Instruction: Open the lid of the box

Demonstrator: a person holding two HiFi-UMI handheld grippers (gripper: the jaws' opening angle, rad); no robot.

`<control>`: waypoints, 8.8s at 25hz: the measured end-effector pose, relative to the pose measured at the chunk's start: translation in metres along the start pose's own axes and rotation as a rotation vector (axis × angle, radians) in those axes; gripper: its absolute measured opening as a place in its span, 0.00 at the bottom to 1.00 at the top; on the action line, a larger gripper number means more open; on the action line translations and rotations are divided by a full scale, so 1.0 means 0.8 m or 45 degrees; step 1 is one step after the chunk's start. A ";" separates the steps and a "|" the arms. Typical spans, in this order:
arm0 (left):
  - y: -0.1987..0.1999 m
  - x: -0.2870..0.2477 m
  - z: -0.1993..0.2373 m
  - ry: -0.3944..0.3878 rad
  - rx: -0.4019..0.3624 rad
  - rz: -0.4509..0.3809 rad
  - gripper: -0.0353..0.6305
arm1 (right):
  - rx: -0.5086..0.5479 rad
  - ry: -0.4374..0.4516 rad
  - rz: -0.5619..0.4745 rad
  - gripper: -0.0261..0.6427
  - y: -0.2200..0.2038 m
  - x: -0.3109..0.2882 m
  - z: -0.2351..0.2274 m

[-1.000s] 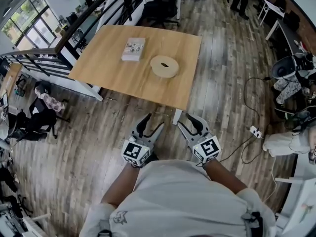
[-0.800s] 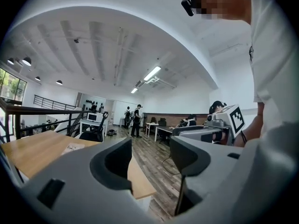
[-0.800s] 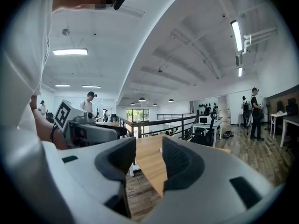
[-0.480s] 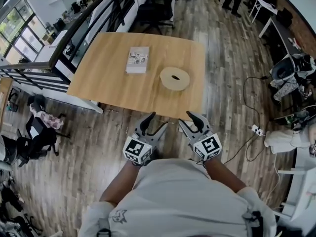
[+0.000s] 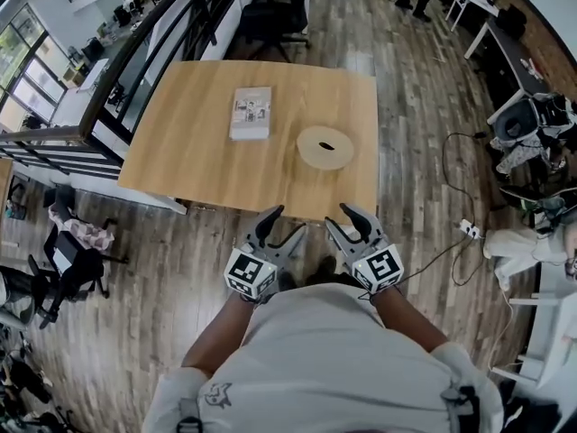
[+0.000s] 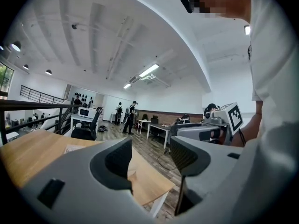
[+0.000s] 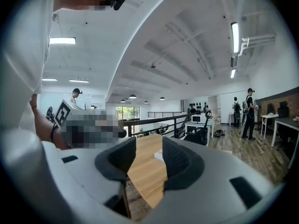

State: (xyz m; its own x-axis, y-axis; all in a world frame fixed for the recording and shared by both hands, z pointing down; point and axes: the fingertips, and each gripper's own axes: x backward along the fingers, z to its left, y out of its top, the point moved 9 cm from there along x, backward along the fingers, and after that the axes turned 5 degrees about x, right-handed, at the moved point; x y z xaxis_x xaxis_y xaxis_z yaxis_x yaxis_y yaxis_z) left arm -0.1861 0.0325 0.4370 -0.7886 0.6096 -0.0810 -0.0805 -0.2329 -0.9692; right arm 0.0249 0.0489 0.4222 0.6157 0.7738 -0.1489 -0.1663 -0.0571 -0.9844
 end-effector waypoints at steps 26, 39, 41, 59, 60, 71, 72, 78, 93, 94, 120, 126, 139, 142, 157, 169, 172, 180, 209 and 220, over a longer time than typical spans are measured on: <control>0.014 -0.193 0.085 -0.110 -0.099 0.097 0.49 | 0.080 0.020 -0.014 0.31 -0.020 -0.087 -0.216; 0.003 -0.242 0.193 -0.351 -0.129 0.256 0.51 | 0.095 -0.024 0.248 0.31 -0.045 -0.167 -0.239; -0.004 -0.251 0.211 -0.380 -0.133 0.282 0.51 | 0.109 -0.043 0.289 0.31 -0.054 -0.178 -0.244; -0.117 -0.305 0.335 -0.563 -0.247 0.622 0.55 | 0.433 -0.018 0.791 0.33 -0.157 -0.263 -0.247; -0.125 -0.310 0.340 -0.577 -0.259 0.643 0.55 | 0.437 -0.007 0.807 0.33 -0.163 -0.268 -0.248; -0.214 -0.358 0.378 -0.775 -0.421 0.845 0.60 | 0.495 0.056 0.998 0.36 -0.236 -0.308 -0.255; -0.220 -0.362 0.379 -0.789 -0.429 0.859 0.62 | 0.504 0.058 1.021 0.36 -0.243 -0.310 -0.256; -0.236 -0.382 0.376 -0.842 -0.431 0.856 0.64 | 0.591 0.060 1.093 0.39 -0.268 -0.319 -0.254; -0.257 -0.408 0.354 -1.000 -0.462 0.826 0.68 | 0.808 -0.069 1.044 0.29 -0.287 -0.335 -0.240; -0.257 -0.409 0.355 -1.001 -0.452 0.827 0.68 | 0.818 -0.072 1.038 0.28 -0.287 -0.335 -0.240; -0.256 -0.408 0.359 -0.948 -0.397 0.881 0.58 | 0.638 -0.239 0.789 0.08 -0.259 -0.315 -0.245; -0.257 -0.406 0.359 -0.933 -0.416 0.899 0.58 | 0.636 -0.326 0.697 0.08 -0.218 -0.310 -0.283; -0.248 -0.391 0.358 -0.832 -0.417 0.999 0.59 | 0.560 -0.350 0.592 0.08 -0.167 -0.294 -0.291; -0.248 -0.384 0.357 -0.783 -0.389 1.015 0.59 | 0.538 -0.334 0.578 0.08 -0.161 -0.283 -0.291; -0.211 -0.345 0.363 -0.522 -0.300 0.974 0.59 | 0.495 -0.338 0.464 0.08 -0.118 -0.231 -0.265; -0.100 -0.308 0.317 -0.203 -0.113 0.581 0.59 | 0.396 -0.328 0.297 0.08 -0.076 -0.191 -0.252; -0.076 -0.304 0.286 -0.191 -0.104 0.498 0.58 | 0.344 -0.306 0.265 0.08 -0.073 -0.181 -0.252; -0.006 -0.298 0.212 -0.086 -0.055 0.245 0.24 | 0.238 -0.240 0.149 0.08 -0.052 -0.159 -0.254; 0.069 -0.162 0.094 0.095 -0.120 0.045 0.06 | 0.173 -0.101 0.031 0.09 -0.017 -0.100 -0.193; 0.066 -0.054 0.103 0.010 -0.128 0.074 0.06 | 0.109 -0.178 0.035 0.09 0.001 -0.091 -0.079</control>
State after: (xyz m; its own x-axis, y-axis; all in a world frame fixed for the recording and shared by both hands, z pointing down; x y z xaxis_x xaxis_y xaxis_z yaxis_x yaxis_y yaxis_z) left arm -0.2062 -0.0685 0.4084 -0.7855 0.6030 -0.1395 0.0271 -0.1916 -0.9811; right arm 0.0290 -0.0472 0.4265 0.4978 0.8532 -0.1555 -0.2503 -0.0303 -0.9677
